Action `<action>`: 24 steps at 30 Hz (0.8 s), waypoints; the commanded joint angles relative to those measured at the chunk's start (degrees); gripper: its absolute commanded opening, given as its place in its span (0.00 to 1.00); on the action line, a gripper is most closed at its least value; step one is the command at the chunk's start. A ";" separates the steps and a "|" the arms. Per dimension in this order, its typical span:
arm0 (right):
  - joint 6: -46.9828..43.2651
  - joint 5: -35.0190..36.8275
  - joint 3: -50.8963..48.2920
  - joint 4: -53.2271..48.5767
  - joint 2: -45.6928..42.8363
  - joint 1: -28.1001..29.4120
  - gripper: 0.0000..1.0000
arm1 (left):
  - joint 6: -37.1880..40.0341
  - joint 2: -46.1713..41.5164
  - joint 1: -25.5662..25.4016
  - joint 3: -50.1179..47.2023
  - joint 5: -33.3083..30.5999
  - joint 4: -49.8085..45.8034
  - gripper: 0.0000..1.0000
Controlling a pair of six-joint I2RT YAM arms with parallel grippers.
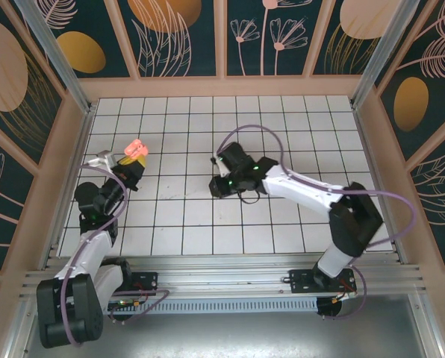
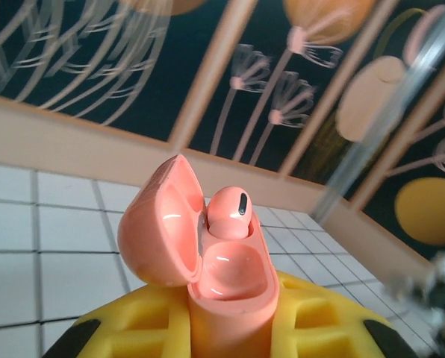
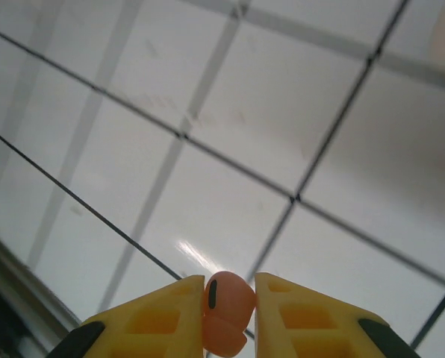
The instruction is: Insert the wireless bluetooth earbuds into the charging case
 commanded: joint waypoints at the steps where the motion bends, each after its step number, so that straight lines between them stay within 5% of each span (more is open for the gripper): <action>1: -5.62 -4.21 -2.21 13.94 -6.14 -1.62 0.21 | 6.83 -1.53 -3.18 -0.53 4.42 7.26 0.04; 9: -15.24 -14.71 -2.09 24.68 -12.02 -5.33 0.21 | 13.36 0.52 -10.04 0.44 11.46 10.82 0.03; 16: -21.82 -24.33 1.72 29.07 -11.21 -5.47 0.21 | 23.22 3.95 -16.59 6.49 13.70 -0.64 0.03; 24: -25.78 -29.52 4.67 30.56 -7.78 -3.27 0.21 | 26.18 5.37 -19.19 8.73 14.06 -4.42 0.03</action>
